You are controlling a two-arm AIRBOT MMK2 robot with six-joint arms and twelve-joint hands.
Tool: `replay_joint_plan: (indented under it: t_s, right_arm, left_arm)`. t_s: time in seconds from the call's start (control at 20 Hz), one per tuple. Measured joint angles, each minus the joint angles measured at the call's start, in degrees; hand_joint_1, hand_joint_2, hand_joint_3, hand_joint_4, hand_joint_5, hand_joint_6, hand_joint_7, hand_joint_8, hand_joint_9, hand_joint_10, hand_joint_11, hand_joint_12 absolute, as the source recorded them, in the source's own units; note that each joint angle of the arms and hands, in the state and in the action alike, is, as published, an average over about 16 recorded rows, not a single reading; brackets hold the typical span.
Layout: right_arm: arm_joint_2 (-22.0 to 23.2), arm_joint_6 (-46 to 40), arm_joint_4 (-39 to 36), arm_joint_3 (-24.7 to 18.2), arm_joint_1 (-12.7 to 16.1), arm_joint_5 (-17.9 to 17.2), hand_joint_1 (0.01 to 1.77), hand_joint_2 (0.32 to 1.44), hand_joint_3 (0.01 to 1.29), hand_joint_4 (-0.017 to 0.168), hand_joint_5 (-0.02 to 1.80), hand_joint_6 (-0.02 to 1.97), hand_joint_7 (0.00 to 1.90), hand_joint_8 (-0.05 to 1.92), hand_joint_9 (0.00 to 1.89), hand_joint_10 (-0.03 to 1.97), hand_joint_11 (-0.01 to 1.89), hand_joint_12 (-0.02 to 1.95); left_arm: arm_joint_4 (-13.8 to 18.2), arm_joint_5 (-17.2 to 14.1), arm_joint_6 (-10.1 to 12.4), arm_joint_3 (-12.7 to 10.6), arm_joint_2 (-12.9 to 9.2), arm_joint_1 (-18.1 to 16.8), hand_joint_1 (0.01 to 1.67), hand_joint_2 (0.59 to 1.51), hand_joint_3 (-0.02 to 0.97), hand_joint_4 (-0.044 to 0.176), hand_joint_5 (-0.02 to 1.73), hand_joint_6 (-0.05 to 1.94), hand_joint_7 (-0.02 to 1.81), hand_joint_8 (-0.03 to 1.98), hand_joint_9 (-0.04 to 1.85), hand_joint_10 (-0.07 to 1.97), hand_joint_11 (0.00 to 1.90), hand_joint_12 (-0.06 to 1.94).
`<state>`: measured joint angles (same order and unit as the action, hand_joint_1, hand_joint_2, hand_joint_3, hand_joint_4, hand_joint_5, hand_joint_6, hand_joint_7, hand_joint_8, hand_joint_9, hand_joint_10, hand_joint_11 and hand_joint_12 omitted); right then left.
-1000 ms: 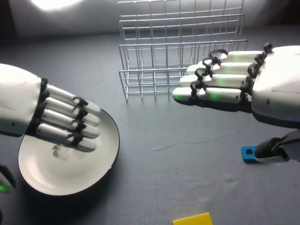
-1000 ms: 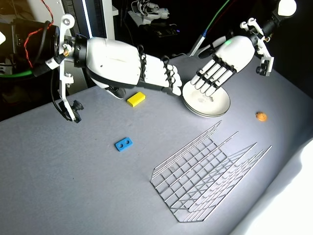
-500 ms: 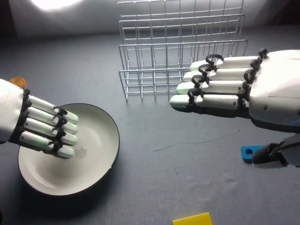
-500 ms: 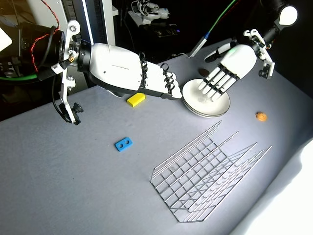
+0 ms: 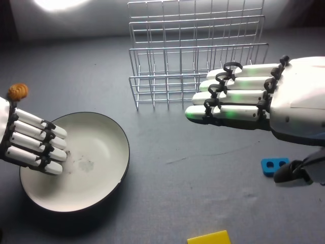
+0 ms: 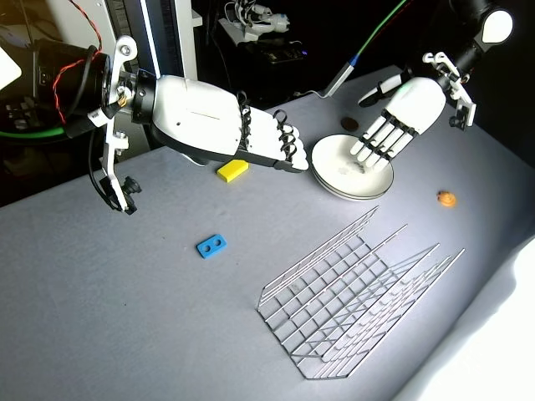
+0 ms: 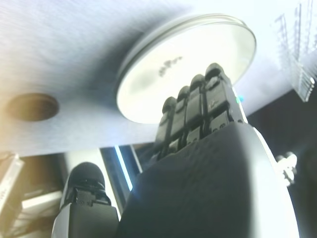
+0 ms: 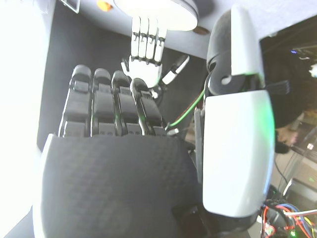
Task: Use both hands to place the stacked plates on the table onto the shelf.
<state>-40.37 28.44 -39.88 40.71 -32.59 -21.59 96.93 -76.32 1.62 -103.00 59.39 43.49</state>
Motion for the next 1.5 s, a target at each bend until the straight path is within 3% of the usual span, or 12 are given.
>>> replay_joint_plan:
  t_s: [0.95, 1.25, 1.5]
  right_arm:
    - [-0.04, 2.01, -0.03, 0.01, -1.45, -0.8, 0.94, 0.98, 0.02, 0.0, 0.02, 0.02, 0.02, 0.01, 0.02, 0.01, 0.02, 0.01]
    - [-0.71, 3.5, -0.01, 0.04, -1.86, -0.43, 0.91, 0.99, 0.02, 0.0, 0.02, 0.02, 0.02, 0.01, 0.02, 0.01, 0.02, 0.01]
    - [-3.06, 6.15, 0.04, 0.72, -1.61, 0.77, 0.93, 0.99, 0.02, 0.001, 0.02, 0.02, 0.02, 0.01, 0.02, 0.01, 0.02, 0.01]
  left_arm:
    - [-0.8, -0.27, -0.08, -3.98, 2.02, 4.89, 0.02, 1.111, 0.021, 0.002, 0.02, 0.01, 0.0, -0.01, 0.01, -0.01, 0.02, -0.02]
    - [-1.18, -0.16, -0.08, -3.96, 2.58, 5.36, 0.02, 1.109, 0.021, 0.002, 0.02, 0.0, -0.01, -0.01, 0.01, -0.02, 0.02, -0.02]
    - [-1.41, 0.59, -0.07, -2.66, 3.03, 5.12, 0.02, 1.11, 0.021, 0.0, 0.02, -0.01, -0.01, -0.01, 0.01, -0.01, 0.01, -0.01]
